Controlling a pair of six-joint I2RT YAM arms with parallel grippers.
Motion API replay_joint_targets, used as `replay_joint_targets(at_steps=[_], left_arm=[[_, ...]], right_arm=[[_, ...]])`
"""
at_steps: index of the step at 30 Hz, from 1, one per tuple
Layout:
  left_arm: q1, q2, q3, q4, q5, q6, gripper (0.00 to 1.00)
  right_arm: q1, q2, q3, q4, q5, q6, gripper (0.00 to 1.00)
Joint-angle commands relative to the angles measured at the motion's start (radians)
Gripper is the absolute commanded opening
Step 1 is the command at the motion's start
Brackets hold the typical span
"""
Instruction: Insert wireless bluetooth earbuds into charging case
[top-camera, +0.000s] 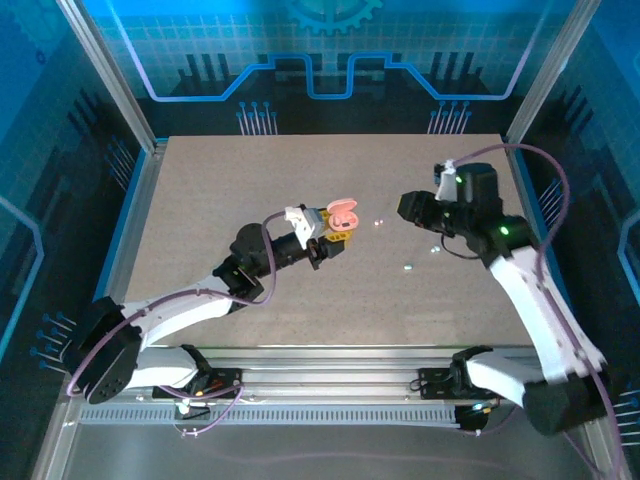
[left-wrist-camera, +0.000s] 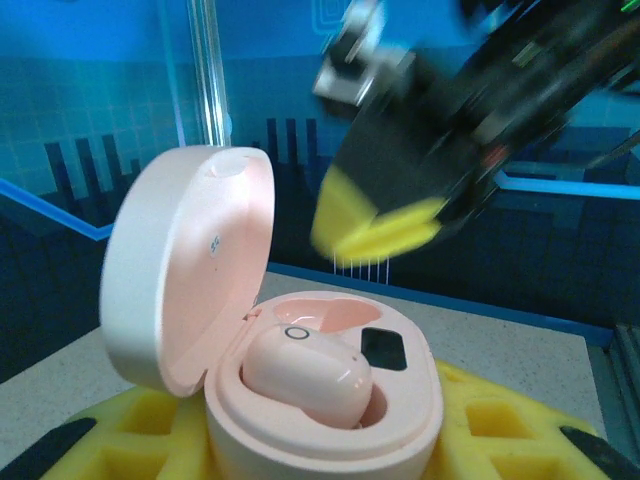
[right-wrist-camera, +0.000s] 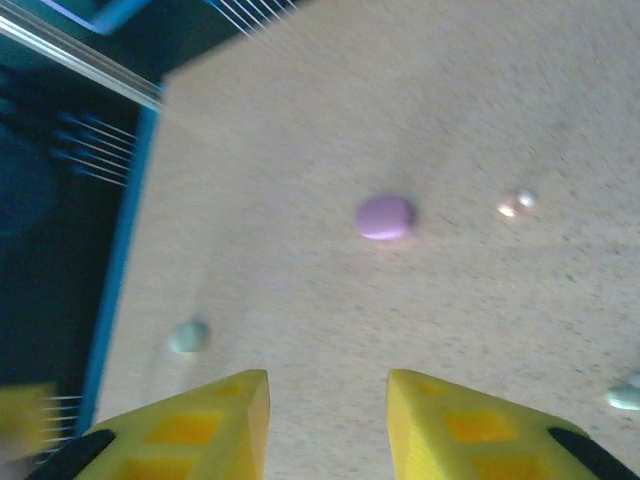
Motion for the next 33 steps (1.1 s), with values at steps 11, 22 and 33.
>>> replay_joint_targets(at_steps=[11,22,33], left_arm=[[0.002,-0.073,-0.011,-0.025,-0.019,0.032,0.34],[0.004,-0.074,-0.009,-0.034,-0.026,0.037,0.34],[0.003,-0.070,-0.007,-0.030,-0.018,0.030,0.34]], right_arm=[[-0.013,0.697,0.307,-0.107,0.074,-0.225,0.38],[0.027,1.031,0.641,-0.289,0.219,-0.216,0.43],[0.069,1.221,0.857,-0.412,0.307,-0.337,0.39]])
